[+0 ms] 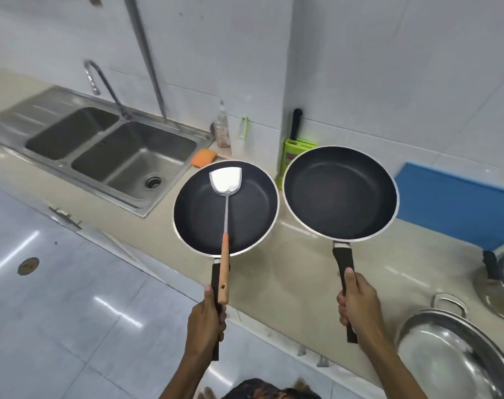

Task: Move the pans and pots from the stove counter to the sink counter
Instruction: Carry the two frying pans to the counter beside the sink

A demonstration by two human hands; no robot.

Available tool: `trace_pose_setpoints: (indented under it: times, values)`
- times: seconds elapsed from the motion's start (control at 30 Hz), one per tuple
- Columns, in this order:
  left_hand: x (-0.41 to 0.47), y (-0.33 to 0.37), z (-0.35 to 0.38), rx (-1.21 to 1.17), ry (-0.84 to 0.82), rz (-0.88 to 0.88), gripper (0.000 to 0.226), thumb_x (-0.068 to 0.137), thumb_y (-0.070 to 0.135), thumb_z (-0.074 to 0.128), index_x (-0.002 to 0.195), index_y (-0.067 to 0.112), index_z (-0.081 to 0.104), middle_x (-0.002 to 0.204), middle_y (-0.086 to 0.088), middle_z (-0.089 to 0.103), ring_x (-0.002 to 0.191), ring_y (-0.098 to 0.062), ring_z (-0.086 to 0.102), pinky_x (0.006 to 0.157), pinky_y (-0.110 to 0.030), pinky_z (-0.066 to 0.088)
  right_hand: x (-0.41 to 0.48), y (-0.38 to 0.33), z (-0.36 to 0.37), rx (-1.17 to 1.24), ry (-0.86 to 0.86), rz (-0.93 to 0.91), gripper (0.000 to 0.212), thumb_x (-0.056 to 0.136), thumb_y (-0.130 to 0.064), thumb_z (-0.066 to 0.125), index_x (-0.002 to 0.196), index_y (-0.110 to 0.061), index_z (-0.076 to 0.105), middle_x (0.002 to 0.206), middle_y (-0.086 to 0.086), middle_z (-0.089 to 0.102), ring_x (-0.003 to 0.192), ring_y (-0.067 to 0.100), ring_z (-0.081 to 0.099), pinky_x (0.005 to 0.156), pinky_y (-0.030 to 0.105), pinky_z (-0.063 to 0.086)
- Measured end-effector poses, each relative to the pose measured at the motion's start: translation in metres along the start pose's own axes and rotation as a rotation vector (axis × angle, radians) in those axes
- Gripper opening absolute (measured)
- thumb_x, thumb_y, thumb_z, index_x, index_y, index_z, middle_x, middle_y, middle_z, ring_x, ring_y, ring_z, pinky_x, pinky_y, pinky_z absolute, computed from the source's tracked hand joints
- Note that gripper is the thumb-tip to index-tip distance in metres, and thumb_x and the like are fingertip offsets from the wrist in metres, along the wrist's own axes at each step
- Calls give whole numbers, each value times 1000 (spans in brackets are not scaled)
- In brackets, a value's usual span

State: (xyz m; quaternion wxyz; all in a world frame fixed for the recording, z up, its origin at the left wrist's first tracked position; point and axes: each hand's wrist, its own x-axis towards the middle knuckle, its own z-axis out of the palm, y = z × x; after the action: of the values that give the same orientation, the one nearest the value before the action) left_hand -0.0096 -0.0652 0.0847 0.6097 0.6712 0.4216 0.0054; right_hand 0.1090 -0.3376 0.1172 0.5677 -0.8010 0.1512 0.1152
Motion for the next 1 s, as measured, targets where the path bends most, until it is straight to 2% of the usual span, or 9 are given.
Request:
trace_pose_setpoints:
  times: [0.03, 0.1, 0.2, 0.27, 0.5, 0.57, 0.67, 0.9, 1.0]
  values:
    - [4, 1, -16, -9, 12, -1, 71, 97, 66, 31, 62, 12, 61, 47, -1, 52, 39, -13, 45, 41, -27, 39, -8, -7, 13, -3, -10, -32, 35, 105, -45, 40, 96, -18, 61, 53, 3, 49, 40, 13, 42, 39, 26, 38]
    - [12, 3, -49, -21, 39, 0, 73, 97, 68, 30, 65, 11, 62, 48, -1, 53, 40, -13, 46, 41, -28, 40, -23, -22, 41, 7, -33, -90, 21, 106, -43, 40, 103, -41, 60, 50, 0, 49, 39, 11, 42, 38, 26, 39]
    - [25, 6, -105, -48, 84, 0, 73, 98, 66, 30, 64, 11, 62, 49, -2, 55, 41, -14, 46, 44, -30, 40, -44, -46, 93, 11, -72, -147, 23, 107, -42, 40, 118, -58, 53, 54, 4, 47, 42, 14, 41, 38, 26, 39]
    - [35, 7, -142, -62, 117, 0, 72, 99, 65, 31, 64, 11, 63, 50, -2, 56, 42, -15, 47, 45, -30, 40, -55, -58, 127, 24, -109, -164, 27, 107, -40, 41, 123, -58, 53, 57, 5, 45, 44, 16, 38, 39, 27, 37]
    - [70, 5, -287, -53, 316, -15, 70, 102, 59, 29, 70, 9, 65, 49, 2, 58, 46, -16, 52, 47, -30, 44, -89, -88, 262, 23, -256, -208, 30, 107, -36, 41, 114, -59, 58, 53, 2, 46, 43, 15, 38, 40, 29, 35]
    - [79, 6, -324, -56, 371, -36, 70, 103, 58, 29, 70, 9, 66, 49, 2, 59, 48, -16, 53, 47, -30, 44, -92, -97, 294, -9, -285, -218, 31, 107, -35, 40, 121, -58, 56, 53, 2, 46, 43, 16, 40, 40, 29, 36]
    - [97, 5, -374, -68, 448, -58, 68, 104, 56, 30, 69, 10, 66, 52, 0, 60, 49, -17, 55, 47, -30, 44, -88, -111, 350, -86, -343, -219, 34, 107, -36, 40, 137, -46, 52, 57, 8, 48, 46, 19, 42, 40, 28, 39]
    - [170, 10, -465, -165, 563, -143, 66, 103, 55, 33, 71, 9, 66, 53, 0, 60, 49, -18, 53, 48, -32, 44, -66, -160, 498, -152, -499, -236, 33, 107, -32, 39, 134, -42, 54, 50, 0, 47, 41, 15, 39, 38, 26, 37]
    - [216, 21, -505, -180, 644, -159, 67, 103, 55, 33, 70, 9, 67, 54, -1, 61, 48, -18, 53, 47, -30, 43, -49, -189, 577, -158, -561, -240, 36, 107, -29, 39, 137, -44, 53, 53, 3, 46, 42, 15, 39, 38, 26, 37]
